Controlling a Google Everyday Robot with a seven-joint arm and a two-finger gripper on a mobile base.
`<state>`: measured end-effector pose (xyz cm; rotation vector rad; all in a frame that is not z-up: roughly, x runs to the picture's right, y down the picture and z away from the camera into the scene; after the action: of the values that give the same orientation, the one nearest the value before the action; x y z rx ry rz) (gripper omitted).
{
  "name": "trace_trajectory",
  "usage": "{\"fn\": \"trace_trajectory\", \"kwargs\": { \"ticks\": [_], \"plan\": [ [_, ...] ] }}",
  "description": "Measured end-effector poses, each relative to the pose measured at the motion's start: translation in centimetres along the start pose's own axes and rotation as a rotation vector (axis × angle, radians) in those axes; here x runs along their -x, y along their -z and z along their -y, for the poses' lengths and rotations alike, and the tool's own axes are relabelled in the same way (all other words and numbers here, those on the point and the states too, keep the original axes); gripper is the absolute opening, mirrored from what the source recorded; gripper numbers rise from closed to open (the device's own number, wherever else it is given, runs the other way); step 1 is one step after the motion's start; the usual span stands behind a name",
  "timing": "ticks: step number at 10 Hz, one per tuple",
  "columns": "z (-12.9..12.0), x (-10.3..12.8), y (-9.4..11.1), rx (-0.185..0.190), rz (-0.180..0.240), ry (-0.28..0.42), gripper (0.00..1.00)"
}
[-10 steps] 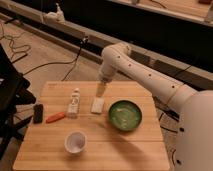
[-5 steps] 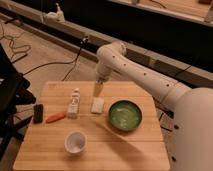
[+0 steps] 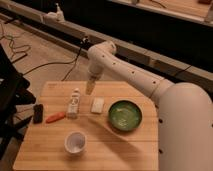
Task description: Stand the bottle upright
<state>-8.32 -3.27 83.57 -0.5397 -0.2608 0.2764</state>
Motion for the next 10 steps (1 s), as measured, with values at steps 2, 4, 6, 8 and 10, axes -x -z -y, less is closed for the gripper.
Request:
{"fn": "trace_trajectory", "kwargs": {
  "ticks": [2, 4, 6, 8, 10],
  "plan": [
    [0.8, 1.5, -1.4, -0.01, -0.001, -0.08, 0.8],
    [2.3, 3.1, -3.0, -0.044, 0.013, -0.263, 0.8],
    [2.8, 5.3, -3.5, -0.054, 0.073, -0.415, 0.8],
    [2.7, 7.9, -3.8, -0.046, 0.131, -0.516, 0.8],
    [2.7, 8.2, -3.9, -0.045, 0.14, -0.535, 0.8]
  ]
}}
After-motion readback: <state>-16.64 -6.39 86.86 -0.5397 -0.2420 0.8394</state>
